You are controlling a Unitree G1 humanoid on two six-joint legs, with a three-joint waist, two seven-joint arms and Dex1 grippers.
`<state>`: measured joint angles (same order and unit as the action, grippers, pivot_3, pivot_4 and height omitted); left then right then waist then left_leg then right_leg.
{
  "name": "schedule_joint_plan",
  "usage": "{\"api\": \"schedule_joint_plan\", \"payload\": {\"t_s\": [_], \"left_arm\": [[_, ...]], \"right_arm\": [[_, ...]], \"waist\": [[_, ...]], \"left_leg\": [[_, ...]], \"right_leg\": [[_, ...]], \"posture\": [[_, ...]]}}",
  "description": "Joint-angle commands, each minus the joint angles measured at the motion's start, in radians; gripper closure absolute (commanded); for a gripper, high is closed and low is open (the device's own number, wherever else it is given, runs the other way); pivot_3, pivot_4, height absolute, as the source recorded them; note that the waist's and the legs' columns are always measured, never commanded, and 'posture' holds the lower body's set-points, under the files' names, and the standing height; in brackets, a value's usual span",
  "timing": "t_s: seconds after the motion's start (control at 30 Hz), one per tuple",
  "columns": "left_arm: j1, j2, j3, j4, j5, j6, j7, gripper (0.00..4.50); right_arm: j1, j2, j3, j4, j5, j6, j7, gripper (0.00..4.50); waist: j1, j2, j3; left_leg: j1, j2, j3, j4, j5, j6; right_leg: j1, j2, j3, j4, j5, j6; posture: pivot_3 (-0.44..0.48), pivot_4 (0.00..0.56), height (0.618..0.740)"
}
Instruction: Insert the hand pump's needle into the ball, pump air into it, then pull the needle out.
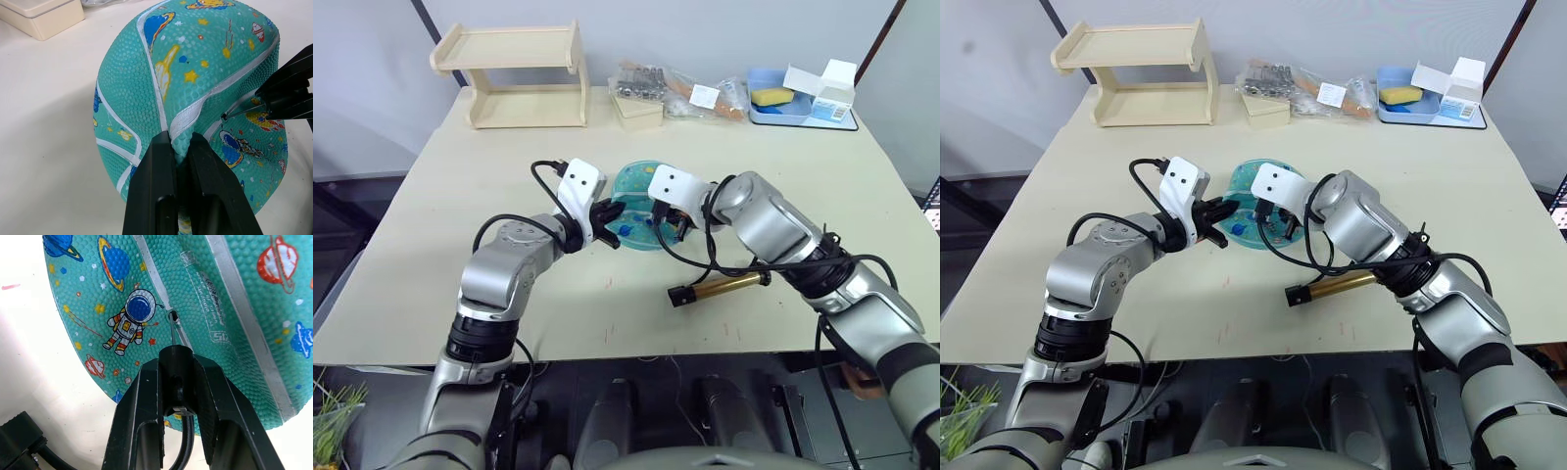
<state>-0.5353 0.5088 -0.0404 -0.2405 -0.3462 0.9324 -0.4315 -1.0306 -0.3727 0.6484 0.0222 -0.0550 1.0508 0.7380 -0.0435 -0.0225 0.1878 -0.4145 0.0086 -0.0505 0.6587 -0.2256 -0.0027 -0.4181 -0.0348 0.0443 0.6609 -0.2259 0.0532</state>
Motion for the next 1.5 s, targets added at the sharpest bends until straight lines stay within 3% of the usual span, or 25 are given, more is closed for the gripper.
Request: {"api": "schedule_joint_plan", "payload": {"t_s": [0.03,1.5], "left_arm": [[0.015,0.008,0.001,0.007,0.013,0.017,0.0,4.5],[0.024,0.006,0.001,-0.002,0.015,0.02,0.007,4.5]], "right_arm": [[0.022,-0.008,-0.01,0.015,-0.005,0.012,0.005,4.17],[0.015,0.009,0.018,0.108,-0.043,-0.024,0.022,4.17]], "waist": [[0.0,0.0,0.0],[-0.001,0.0,-0.001]], "left_leg": [[0.0,0.0,0.0,0.0,0.0,0.0],[0.001,0.0,0.0,0.0,0.0,0.0]], "right_leg": [[0.0,0.0,0.0,0.0,0.0,0.0],[0.001,0.0,0.0,0.0,0.0,0.0]], "posture": [[0.0,0.15,0.74],[0.0,0.15,0.74]]}}
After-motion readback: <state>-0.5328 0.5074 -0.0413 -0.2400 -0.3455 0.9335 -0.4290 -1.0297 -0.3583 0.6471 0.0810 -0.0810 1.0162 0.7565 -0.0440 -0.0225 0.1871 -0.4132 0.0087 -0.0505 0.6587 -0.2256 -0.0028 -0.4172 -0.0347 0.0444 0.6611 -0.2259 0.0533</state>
